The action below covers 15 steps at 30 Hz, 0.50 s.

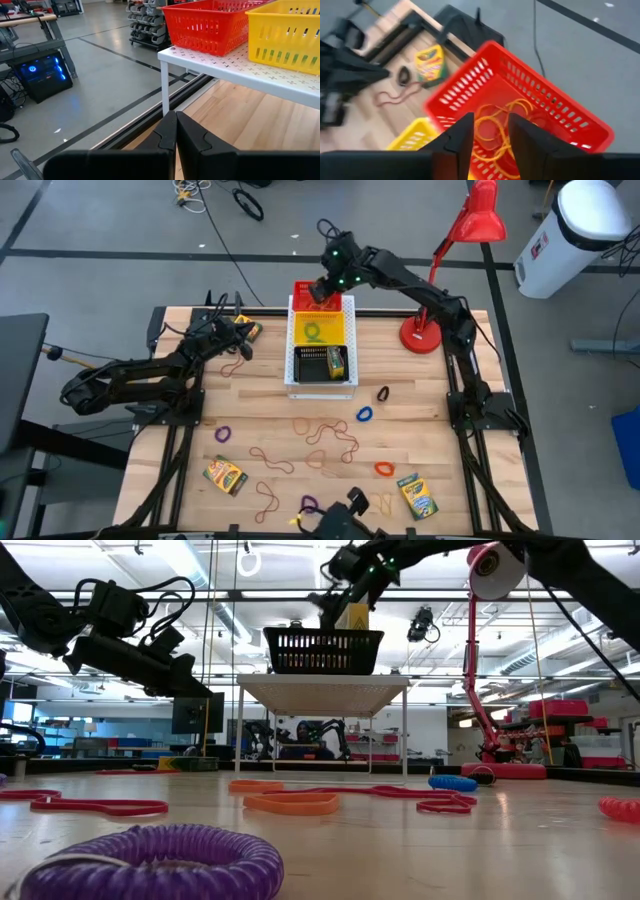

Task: Pick & Place Office Desk Supplies
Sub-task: Put the black spring keychain into the yellow bin on the shelf

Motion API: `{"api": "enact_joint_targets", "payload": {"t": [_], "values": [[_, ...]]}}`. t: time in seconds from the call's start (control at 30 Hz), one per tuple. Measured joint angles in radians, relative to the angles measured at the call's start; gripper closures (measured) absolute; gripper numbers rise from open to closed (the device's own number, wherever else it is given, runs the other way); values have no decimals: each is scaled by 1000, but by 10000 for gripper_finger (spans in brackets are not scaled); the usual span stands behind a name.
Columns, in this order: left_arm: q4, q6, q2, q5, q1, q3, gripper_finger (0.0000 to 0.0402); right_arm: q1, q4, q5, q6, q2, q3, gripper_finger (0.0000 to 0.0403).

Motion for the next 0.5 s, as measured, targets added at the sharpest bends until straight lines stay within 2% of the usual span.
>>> {"api": "enact_joint_targets", "payload": {"t": [0.07, 0.17, 0.37, 0.5], "values": [[0, 0, 0, 1, 0, 0, 394, -6, -3, -34, -18, -22, 1, 269], [0, 0, 0, 1, 0, 0, 394, -10, -16, -56, -62, -51, 2, 292], [0, 0, 0, 1, 0, 0, 394, -25, -51, -89, -165, -91, 2, 389], [0, 0, 0, 1, 0, 0, 394, -22, -53, -107, -256, -126, 2, 390]]}}
